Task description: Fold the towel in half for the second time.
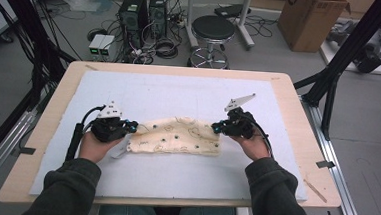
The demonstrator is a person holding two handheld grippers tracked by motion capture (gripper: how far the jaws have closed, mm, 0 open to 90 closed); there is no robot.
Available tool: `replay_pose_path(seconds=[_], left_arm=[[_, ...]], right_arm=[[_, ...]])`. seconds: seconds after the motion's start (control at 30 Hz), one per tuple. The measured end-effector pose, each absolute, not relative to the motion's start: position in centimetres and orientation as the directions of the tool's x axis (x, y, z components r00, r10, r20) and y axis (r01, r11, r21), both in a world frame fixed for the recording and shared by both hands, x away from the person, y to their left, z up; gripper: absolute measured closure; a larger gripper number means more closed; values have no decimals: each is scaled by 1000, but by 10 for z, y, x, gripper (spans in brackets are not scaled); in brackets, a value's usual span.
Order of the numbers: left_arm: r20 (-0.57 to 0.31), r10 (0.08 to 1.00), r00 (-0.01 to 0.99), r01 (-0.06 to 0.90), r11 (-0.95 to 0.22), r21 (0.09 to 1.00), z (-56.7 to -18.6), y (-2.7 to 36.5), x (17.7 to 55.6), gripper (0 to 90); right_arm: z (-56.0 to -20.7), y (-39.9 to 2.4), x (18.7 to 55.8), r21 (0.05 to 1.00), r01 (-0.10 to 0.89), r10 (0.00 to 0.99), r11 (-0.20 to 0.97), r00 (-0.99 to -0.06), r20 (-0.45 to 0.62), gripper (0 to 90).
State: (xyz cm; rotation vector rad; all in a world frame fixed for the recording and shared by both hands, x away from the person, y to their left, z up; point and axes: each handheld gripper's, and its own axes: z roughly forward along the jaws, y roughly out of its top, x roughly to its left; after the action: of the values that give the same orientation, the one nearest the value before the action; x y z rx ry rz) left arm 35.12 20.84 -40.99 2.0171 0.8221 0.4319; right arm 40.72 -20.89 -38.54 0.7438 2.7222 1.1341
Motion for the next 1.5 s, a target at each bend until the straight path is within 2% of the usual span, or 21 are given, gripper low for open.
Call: replay_pose_path(seconds=[0.93, 1.17, 1.5], left_arm=[[12, 643, 766, 374, -461, 805, -425, 210, 322, 853], [41, 626, 779, 361, -502, 786, -427, 206, 319, 852], [61, 637, 768, 390, -542, 744, -431, 200, 318, 844]], right_arm=[[-417, -220, 377, 669, 405, 460, 623, -882, 105, 842], [-420, -220, 374, 662, 403, 462, 632, -882, 96, 836], [-424, -223, 368, 665, 389, 450, 637, -889, 89, 780]])
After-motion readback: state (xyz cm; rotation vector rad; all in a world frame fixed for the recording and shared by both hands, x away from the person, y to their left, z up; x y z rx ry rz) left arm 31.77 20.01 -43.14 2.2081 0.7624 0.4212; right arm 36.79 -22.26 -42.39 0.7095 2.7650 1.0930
